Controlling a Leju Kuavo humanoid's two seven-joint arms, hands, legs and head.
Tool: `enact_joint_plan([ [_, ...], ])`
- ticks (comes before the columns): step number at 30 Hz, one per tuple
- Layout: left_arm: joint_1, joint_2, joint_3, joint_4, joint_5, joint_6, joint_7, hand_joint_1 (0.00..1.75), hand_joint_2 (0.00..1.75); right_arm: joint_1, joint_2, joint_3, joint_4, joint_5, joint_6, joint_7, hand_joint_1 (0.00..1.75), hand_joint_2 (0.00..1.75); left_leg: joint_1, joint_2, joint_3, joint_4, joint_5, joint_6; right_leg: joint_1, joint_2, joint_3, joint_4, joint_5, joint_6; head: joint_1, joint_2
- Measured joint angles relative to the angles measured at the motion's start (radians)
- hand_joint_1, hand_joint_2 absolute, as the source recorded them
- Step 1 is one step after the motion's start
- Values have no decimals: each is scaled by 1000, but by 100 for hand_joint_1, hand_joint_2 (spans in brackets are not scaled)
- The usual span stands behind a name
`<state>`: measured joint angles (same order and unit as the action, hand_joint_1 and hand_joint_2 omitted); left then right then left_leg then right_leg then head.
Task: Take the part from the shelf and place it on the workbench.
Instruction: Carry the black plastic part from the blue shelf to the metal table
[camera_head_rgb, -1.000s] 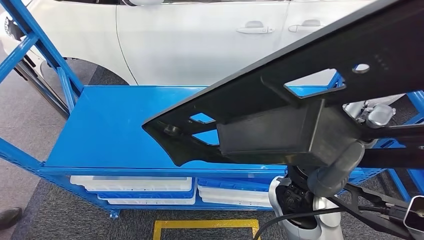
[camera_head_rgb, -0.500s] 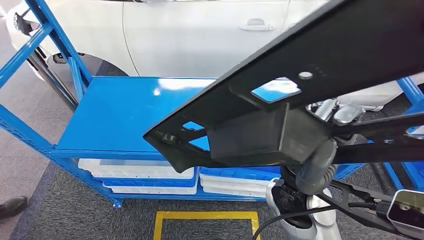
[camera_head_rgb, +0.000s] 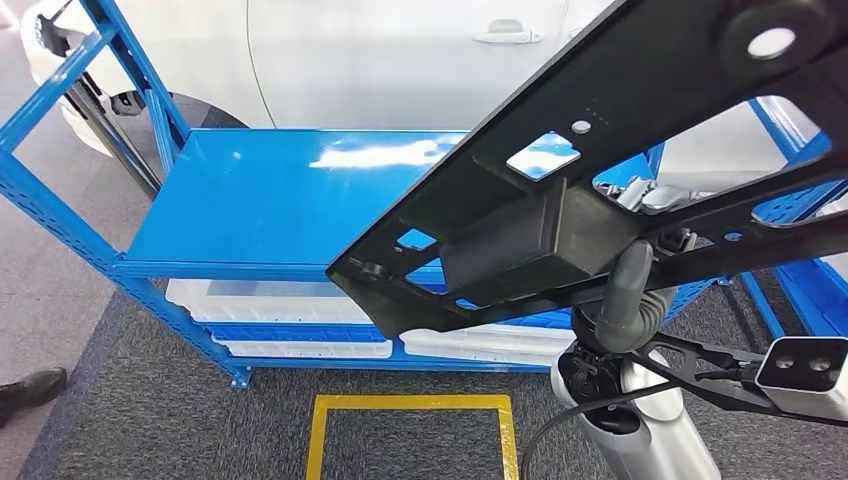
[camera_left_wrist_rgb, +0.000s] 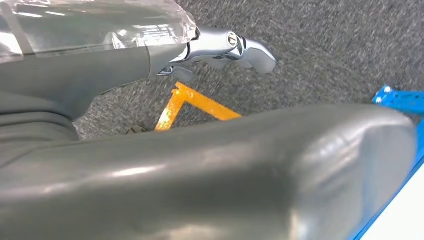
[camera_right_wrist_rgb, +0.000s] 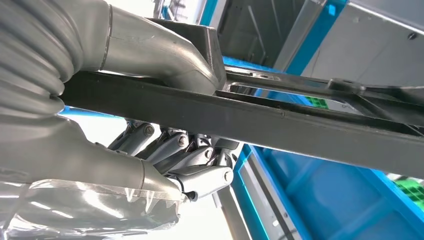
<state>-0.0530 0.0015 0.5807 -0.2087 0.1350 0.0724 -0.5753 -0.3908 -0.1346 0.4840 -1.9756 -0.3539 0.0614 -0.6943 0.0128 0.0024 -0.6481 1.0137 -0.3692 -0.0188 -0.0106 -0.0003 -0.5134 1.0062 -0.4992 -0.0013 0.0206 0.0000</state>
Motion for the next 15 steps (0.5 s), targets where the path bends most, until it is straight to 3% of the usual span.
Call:
enact_joint_plan([
  [2, 3, 0, 1, 0, -3, 1, 0, 0, 0, 0, -9, 0, 0, 2, -7, 0, 175, 175, 3, -1, -22, 51, -62, -9, -2, -4, -20, -4, 23, -17, -4, 0],
  [4, 3, 0, 2, 0, -7, 2, 0, 0, 0, 2, -12, 1, 0, 5, -9, 0, 175, 175, 4, -1, -58, 173, -166, -16, 0, -5, -50, -4, 47, -26, -8, 0],
  [5, 2, 0, 2, 0, -8, 2, 0, 0, 0, 4, -13, 1, 0, 6, -9, 0, 175, 175, 4, -1, -71, 235, -198, -18, 2, -5, -65, -3, 58, -27, -9, 0],
  [6, 2, 0, 2, 0, -9, 2, 0, 0, 0, 6, -15, 1, 0, 7, -10, 0, 175, 175, 4, -1, -72, 278, -208, -19, 4, -5, -81, -3, 69, -27, -9, 0],
  [7, 2, 0, 2, 0, -9, 2, 1, 0, 0, 8, -16, 2, 0, 7, -10, 0, 175, 175, 4, -1, -58, 289, -195, -18, 5, -5, -96, -2, 81, -26, -9, 0],
  [8, 2, 0, 2, 0, -9, 2, 1, 0, 0, 9, -17, 2, 0, 9, -9, 0, 175, 175, 4, -1, -24, 264, -170, -15, 7, -4, -111, -1, 92, -25, -9, 0],
  [9, 1, 0, 2, 0, -9, 3, 2, 0, 0, 9, -18, 2, 0, 11, -9, 0, 175, 175, 3, -2, 28, 205, -145, -10, 8, -4, -124, 1, 102, -22, -9, 0],
  [11, -2, 2, 2, 0, -10, 3, 2, 0, 0, 8, -18, 3, 0, 21, -5, 0, 175, 175, -2, -2, 137, 56, -139, 2, 11, -5, -141, 3, 121, -14, -9, 0],
  [12, -3, 3, 2, -1, -11, 4, 2, 0, 0, 7, -17, 3, 0, 27, -1, 0, 175, 175, -5, -2, 168, 5, -147, 8, 12, -6, -143, 3, 130, -9, -9, 0],
  [13, -4, 3, 2, -1, -12, 4, 2, 0, 0, 6, -14, 4, 0, 35, 3, 1, 175, 175, -9, -3, 179, -20, -153, 13, 11, -7, -144, 1, 138, -3, -11, 0],
  [15, -3, 3, 2, -1, -17, 2, 1, 0, 0, 6, -6, 6, 1, 54, 8, 2, 175, 175, -9, -2, 169, -29, -137, 27, 8, -8, -147, -1, 147, 9, -15, 0],
])
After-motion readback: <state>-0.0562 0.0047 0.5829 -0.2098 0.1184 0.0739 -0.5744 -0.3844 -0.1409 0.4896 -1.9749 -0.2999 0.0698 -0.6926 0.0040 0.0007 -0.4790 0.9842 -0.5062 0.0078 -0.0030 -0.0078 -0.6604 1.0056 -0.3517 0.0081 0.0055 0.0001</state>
